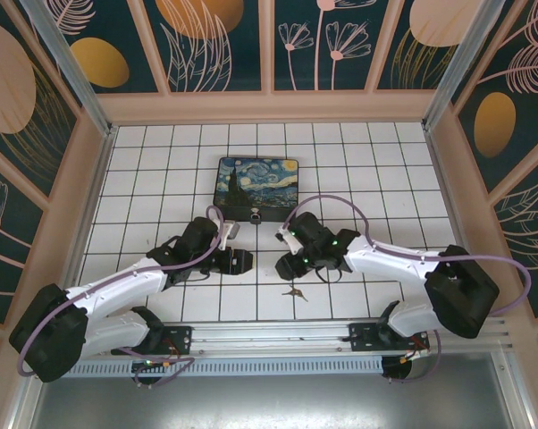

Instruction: Unlock the padlock with the key

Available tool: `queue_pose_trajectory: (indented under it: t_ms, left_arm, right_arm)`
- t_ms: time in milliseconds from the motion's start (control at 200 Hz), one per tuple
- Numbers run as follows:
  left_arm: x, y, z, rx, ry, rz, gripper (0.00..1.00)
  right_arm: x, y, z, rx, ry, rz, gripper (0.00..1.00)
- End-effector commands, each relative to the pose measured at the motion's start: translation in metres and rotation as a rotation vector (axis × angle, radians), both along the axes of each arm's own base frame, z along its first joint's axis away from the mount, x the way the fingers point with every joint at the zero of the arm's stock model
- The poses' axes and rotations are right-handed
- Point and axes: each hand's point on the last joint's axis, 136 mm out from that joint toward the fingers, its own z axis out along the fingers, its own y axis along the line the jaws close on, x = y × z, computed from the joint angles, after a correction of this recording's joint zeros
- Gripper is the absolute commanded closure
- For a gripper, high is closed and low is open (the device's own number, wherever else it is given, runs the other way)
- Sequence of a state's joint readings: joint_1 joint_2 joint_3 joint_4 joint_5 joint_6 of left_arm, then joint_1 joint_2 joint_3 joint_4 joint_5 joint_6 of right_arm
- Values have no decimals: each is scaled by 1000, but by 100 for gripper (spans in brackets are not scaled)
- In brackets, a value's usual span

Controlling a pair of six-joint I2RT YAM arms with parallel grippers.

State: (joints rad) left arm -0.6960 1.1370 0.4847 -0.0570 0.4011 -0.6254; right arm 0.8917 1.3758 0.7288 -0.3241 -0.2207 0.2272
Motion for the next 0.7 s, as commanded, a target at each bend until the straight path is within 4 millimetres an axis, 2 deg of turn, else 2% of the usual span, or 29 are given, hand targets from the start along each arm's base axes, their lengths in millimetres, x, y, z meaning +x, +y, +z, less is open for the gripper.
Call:
queue_pose_trajectory:
  t_ms: [0, 95, 195, 350, 696]
  left_arm:
    - [6, -1, 15, -2, -36, 3, 43]
    - [1, -8, 16, -36, -16, -32, 43]
    - [-9, -23, 15, -64, 1, -85, 43]
    - [-16, -36, 13, -87, 20, -117, 43]
    - [-14, -34, 14, -77, 5, -105, 43]
  right_arm:
    - [-3, -14, -7, -52, 75, -151, 56]
    - [-24, -18, -13, -13, 129, -225, 54]
    - [-38, -20, -16, 66, 168, -274, 53]
    - [-45, -28, -26, 73, 182, -315, 54]
    - [-56, -25, -47, -25, 158, -267, 52]
